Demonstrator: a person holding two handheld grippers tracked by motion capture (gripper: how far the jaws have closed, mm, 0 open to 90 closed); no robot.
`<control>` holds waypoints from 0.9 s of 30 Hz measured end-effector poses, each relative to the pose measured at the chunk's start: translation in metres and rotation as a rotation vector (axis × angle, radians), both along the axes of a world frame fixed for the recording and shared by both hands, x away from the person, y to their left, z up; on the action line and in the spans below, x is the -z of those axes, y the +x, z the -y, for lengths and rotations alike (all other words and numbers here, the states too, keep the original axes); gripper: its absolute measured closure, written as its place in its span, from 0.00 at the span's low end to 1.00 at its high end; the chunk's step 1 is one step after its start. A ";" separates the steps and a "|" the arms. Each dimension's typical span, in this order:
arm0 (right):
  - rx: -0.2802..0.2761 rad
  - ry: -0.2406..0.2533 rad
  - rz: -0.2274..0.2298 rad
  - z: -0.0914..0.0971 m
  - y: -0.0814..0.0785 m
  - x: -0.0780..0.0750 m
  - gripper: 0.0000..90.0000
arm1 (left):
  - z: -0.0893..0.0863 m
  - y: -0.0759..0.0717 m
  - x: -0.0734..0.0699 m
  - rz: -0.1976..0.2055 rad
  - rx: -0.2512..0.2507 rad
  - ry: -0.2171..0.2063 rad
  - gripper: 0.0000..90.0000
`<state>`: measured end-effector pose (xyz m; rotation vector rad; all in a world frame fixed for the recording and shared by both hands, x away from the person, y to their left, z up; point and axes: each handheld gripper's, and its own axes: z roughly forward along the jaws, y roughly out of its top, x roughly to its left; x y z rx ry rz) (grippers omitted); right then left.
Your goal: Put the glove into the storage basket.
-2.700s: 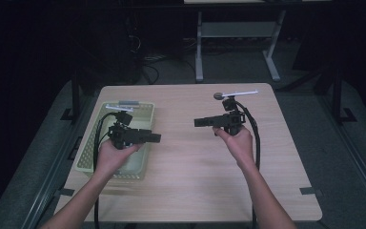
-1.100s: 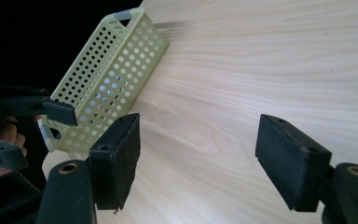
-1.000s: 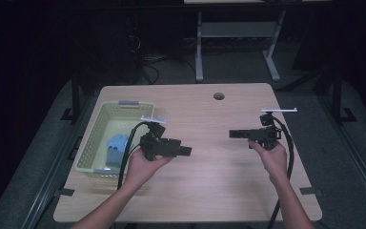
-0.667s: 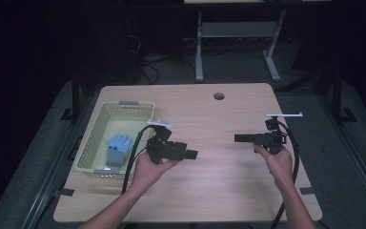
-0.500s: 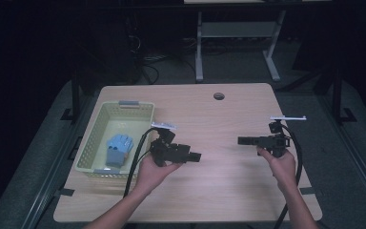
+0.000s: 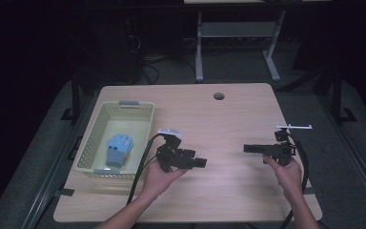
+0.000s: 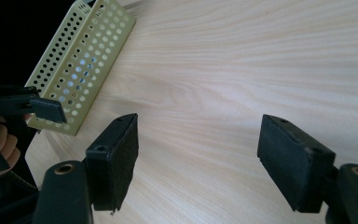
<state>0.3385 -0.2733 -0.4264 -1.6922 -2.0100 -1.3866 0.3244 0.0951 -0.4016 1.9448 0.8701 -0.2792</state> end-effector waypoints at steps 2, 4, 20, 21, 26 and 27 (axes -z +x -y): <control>0.004 0.002 0.007 0.002 -0.002 0.002 0.32 | 0.001 -0.001 0.002 -0.019 0.002 -0.015 0.29; 0.005 0.002 0.001 0.003 -0.004 0.003 0.32 | 0.004 -0.002 0.005 -0.022 0.007 -0.021 0.29; -0.003 -0.013 -0.010 0.011 -0.023 0.019 0.30 | 0.015 -0.017 0.021 0.002 0.042 -0.002 0.28; -0.002 -0.011 -0.011 0.012 -0.025 0.019 0.30 | 0.015 -0.018 0.022 0.000 0.046 -0.003 0.28; 0.005 0.002 0.017 0.014 -0.034 0.024 0.30 | 0.012 -0.027 0.030 -0.039 0.056 -0.062 0.28; 0.021 0.017 0.030 0.016 -0.037 0.026 0.30 | 0.011 -0.029 0.030 -0.029 0.062 -0.054 0.28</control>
